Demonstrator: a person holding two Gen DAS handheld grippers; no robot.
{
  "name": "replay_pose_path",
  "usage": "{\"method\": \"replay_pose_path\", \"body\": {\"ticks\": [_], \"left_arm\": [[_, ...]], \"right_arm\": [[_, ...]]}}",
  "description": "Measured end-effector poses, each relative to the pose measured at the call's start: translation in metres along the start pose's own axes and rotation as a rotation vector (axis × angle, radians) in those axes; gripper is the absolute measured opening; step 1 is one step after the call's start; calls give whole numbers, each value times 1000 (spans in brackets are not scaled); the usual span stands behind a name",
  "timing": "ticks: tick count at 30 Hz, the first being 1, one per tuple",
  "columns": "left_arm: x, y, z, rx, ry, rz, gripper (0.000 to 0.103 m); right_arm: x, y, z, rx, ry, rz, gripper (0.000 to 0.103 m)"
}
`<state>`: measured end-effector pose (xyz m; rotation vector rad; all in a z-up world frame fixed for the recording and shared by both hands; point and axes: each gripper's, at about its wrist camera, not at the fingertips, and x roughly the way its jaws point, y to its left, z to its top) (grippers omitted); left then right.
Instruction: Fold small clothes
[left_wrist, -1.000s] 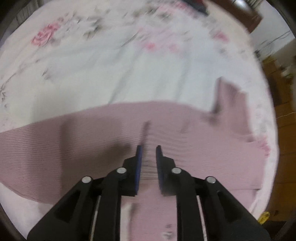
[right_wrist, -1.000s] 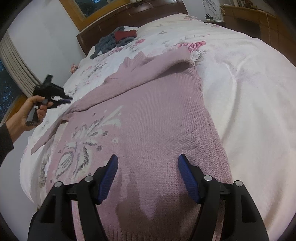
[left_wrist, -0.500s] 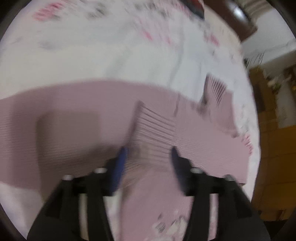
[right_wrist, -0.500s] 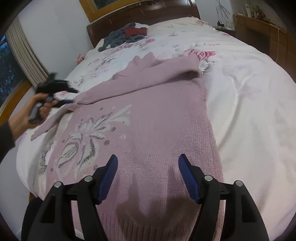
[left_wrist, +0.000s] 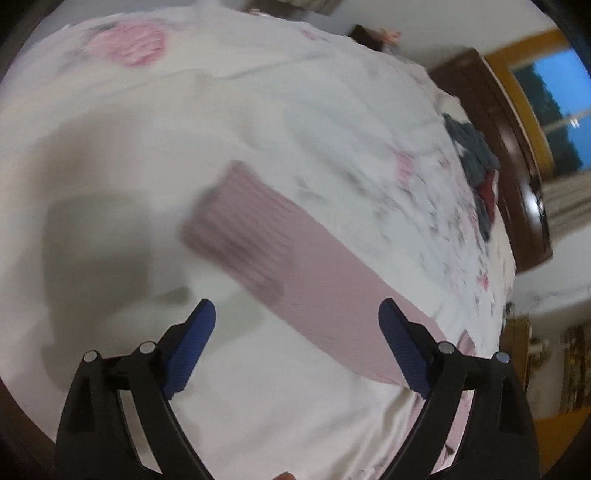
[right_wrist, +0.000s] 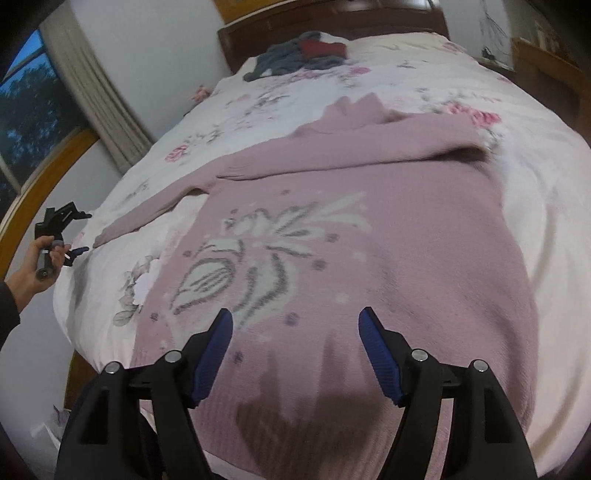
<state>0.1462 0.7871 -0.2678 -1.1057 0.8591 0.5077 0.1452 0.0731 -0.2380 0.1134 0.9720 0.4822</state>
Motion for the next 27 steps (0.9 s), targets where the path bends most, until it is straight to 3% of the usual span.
{"method": "replay_pose_path", "body": {"ticks": [5, 10, 11, 12, 14, 16, 21, 27], "left_arm": [[25, 9, 6, -36, 18, -21, 85], [42, 7, 14, -30, 5, 39, 76], [44, 6, 16, -23, -2, 60, 65], [45, 5, 18, -19, -3, 78, 45], [45, 7, 23, -34, 0, 83, 15], [35, 2, 27, -28, -18, 56, 11], [2, -100, 13, 177, -59, -103, 10], [-16, -264, -59, 481, -15, -257, 10]], "right_arm": [[5, 11, 8, -2, -2, -11, 72], [9, 18, 13, -4, -3, -7, 72], [11, 20, 13, -6, -2, -6, 72], [12, 21, 14, -9, 1, -4, 72], [15, 22, 15, -11, 6, -1, 72], [13, 25, 18, -17, 5, 10, 72], [-2, 21, 32, -3, -25, 33, 72], [-13, -3, 44, 99, 20, 68, 72]]}}
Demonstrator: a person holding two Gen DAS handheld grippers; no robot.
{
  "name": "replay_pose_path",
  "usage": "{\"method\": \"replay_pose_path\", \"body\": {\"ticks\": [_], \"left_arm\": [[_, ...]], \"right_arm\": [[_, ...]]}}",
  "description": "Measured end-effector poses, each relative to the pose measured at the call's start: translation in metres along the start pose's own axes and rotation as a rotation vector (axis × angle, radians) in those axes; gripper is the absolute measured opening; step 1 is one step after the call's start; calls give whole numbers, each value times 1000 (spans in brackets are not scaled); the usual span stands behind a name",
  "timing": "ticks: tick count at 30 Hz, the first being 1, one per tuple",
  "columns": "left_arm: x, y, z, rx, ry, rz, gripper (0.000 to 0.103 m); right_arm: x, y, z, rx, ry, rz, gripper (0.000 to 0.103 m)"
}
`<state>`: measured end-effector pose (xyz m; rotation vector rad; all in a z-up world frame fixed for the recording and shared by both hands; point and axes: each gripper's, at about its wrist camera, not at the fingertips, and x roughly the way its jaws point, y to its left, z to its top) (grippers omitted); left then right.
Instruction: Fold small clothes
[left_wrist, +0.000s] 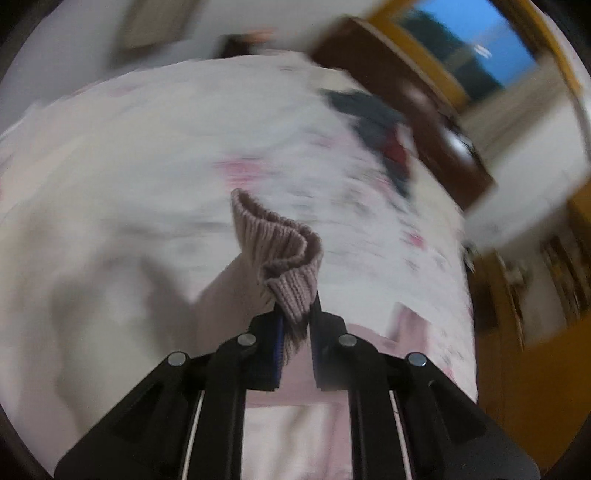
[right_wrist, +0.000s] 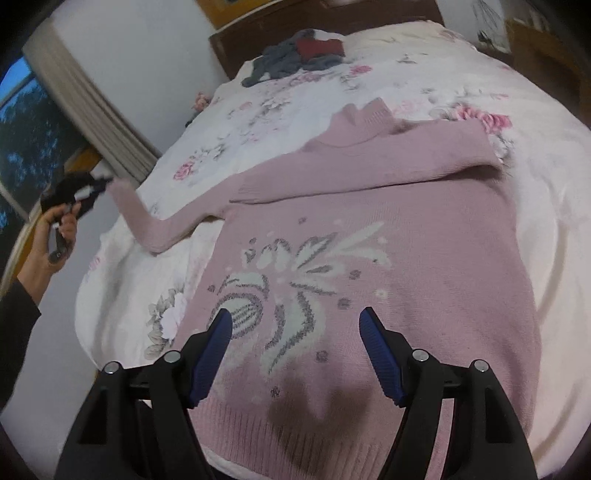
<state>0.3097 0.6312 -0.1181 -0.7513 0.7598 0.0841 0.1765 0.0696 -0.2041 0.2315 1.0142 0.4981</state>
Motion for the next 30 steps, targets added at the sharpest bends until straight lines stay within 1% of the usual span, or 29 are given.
{"method": "replay_pose_path", "body": {"ticks": [3, 4, 5, 7, 9, 10, 11, 12, 13, 14, 16, 17, 20, 21, 22, 23, 24, 25, 26, 27, 28, 29, 30], "left_arm": [[23, -73, -11, 108, 26, -55, 10], [34, -98, -17, 155, 38, -57, 10], [43, -114, -23, 180, 48, -60, 10], [65, -149, -42, 237, 86, -76, 10], [96, -185, -65, 304, 124, -78, 10], [105, -194, -77, 319, 143, -80, 10], [125, -209, -93, 342, 179, -76, 10], [142, -216, -99, 357, 201, -70, 10], [158, -223, -112, 373, 227, -67, 10], [179, -232, -131, 391, 264, -68, 10], [209, -238, -155, 414, 316, -67, 10], [228, -244, -174, 429, 353, -70, 10], [271, -250, -207, 475, 433, -76, 11], [278, -251, -217, 480, 463, -80, 14], [288, -248, -230, 486, 486, -66, 16], [293, -246, -235, 487, 491, -58, 22], [295, -243, -237, 481, 494, -50, 37], [288, -237, -235, 457, 464, -52, 42], [278, -231, -231, 431, 432, -76, 53], [266, -226, -225, 404, 403, -100, 66], [252, -219, -220, 373, 369, -119, 72], [235, -205, -217, 334, 336, -137, 81], [225, -198, -217, 310, 333, -143, 82]], "right_arm": [[-12, -15, 5, 39, -3, 18, 72], [-15, -22, 6, 61, -1, 28, 72], [-19, -31, 7, 91, 2, 40, 72], [-23, -45, 8, 127, 3, 47, 72], [-28, -62, 8, 167, 3, 52, 72], [-29, -69, 8, 185, 3, 54, 72], [-30, -76, 8, 202, 3, 57, 72], [-31, -84, 9, 221, 3, 59, 72], [-32, -91, 9, 237, 5, 58, 72], [-32, -95, 9, 246, 6, 58, 72], [-33, -105, 10, 259, 8, 54, 72], [-33, -110, 11, 259, 9, 52, 72], [-33, -120, 16, 261, 11, 50, 72], [-32, -124, 19, 257, 6, 52, 72], [-31, -126, 24, 247, 1, 49, 72], [-31, -129, 29, 236, -2, 42, 72], [-29, -132, 38, 229, -5, 41, 74], [-25, -137, 49, 237, -3, 55, 77], [-22, -141, 57, 249, 1, 70, 78], [-16, -147, 71, 273, 5, 99, 78], [-8, -152, 83, 289, 12, 126, 78], [1, -154, 96, 300, 22, 157, 78], [18, -157, 112, 316, 44, 201, 77]]}}
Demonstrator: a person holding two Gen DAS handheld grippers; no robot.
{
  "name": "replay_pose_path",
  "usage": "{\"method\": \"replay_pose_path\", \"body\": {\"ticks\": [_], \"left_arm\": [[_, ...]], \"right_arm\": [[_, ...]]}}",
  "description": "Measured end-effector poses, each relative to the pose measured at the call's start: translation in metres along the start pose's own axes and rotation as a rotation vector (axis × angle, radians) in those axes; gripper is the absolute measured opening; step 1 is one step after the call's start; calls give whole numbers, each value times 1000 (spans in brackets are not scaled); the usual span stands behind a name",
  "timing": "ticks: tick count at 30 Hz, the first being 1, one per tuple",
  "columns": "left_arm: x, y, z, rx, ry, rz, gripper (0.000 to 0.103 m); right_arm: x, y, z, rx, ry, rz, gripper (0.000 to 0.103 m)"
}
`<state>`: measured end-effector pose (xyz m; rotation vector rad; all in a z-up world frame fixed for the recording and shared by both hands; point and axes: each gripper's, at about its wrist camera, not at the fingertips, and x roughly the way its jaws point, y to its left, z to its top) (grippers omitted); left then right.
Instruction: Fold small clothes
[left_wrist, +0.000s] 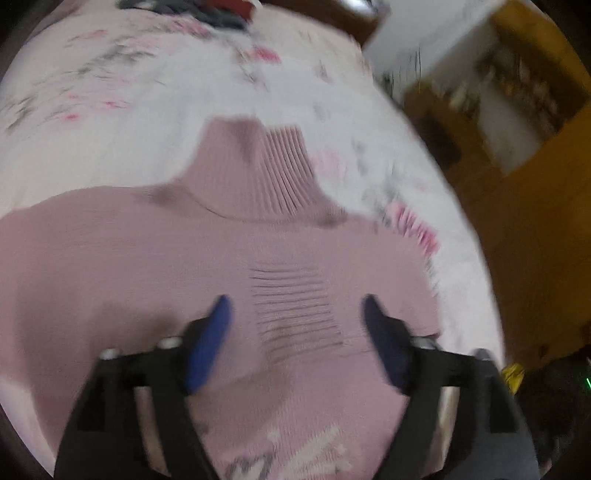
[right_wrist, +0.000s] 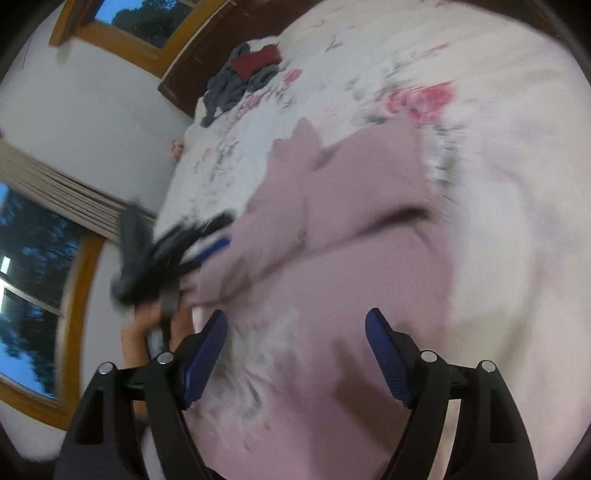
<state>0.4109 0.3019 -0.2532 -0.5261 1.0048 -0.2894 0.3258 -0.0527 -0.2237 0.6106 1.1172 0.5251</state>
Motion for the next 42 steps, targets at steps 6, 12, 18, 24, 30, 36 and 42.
{"method": "replay_pose_path", "body": {"ticks": [6, 12, 18, 24, 30, 36, 42], "left_arm": [[-57, 36, -75, -84, 26, -36, 82], [-109, 84, -132, -215, 3, -49, 83], [-135, 114, -148, -282, -2, -31, 83], [-161, 135, -129, -354, -63, -62, 83], [-174, 127, -81, -337, -104, -93, 83], [-156, 125, -29, -327, -93, -134, 87], [-107, 139, 6, -380, -26, -138, 87]], "right_arm": [[113, -9, 70, 168, 192, 116, 54], [177, -19, 91, 245, 266, 33, 54], [190, 1, 97, 155, 278, -89, 17], [135, 49, 125, -25, 199, -105, 6], [61, 78, 153, -158, 97, -146, 6], [34, 27, 168, -127, 68, -243, 6], [44, -39, 149, -38, 103, -245, 6]]}}
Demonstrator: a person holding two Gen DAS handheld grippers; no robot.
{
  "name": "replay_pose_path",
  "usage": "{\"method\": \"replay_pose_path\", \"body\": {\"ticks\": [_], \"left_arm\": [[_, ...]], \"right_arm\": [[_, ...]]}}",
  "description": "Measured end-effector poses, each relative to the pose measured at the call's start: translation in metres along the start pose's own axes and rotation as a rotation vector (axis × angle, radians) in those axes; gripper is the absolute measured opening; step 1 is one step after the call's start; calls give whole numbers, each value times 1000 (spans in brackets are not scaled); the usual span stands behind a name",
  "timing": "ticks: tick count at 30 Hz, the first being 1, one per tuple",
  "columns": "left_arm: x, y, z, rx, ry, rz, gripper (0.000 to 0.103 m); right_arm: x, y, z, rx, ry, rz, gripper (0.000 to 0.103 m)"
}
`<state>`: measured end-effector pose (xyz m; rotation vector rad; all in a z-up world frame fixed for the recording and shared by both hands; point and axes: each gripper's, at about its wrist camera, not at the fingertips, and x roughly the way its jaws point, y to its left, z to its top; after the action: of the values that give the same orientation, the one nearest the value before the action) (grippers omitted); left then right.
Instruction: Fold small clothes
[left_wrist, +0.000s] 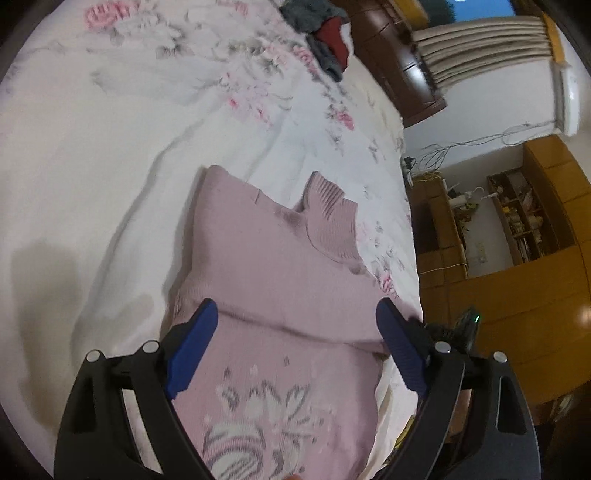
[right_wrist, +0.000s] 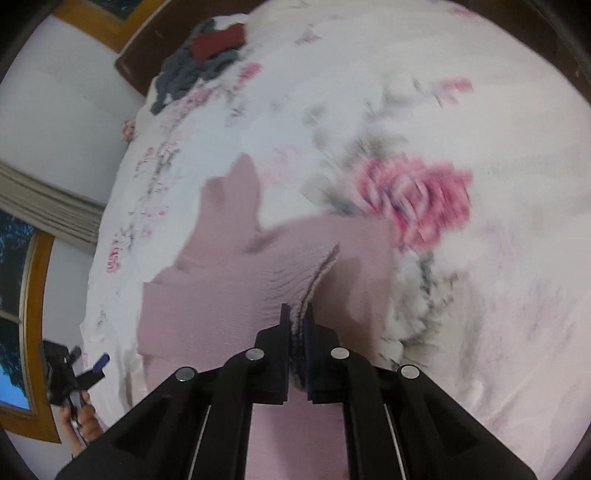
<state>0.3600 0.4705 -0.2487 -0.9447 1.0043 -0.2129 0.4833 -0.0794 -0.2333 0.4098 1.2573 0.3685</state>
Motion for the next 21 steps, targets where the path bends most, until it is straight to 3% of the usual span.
{"method": "replay_pose_path", "body": {"ticks": [6, 9, 12, 15, 17, 19, 21], "left_arm": [[44, 5, 21, 12, 55, 59, 87], [59, 8, 31, 26, 64, 58, 86], [73, 14, 39, 45, 75, 29, 86], [90, 29, 40, 23, 105, 9, 85], [101, 41, 37, 3, 127, 38, 84], [105, 47, 36, 7, 130, 36, 82], [103, 45, 38, 10, 137, 32, 82]], "right_arm": [[29, -41, -12, 59, 42, 34, 9], [14, -56, -12, 100, -8, 84, 13], [-7, -64, -14, 139, -70, 208, 13], [4, -66, -27, 138, -25, 317, 13], [18, -68, -33, 124, 23, 311, 13], [33, -76, -40, 115, 61, 255, 2], [33, -79, -38, 123, 60, 256, 2]]}}
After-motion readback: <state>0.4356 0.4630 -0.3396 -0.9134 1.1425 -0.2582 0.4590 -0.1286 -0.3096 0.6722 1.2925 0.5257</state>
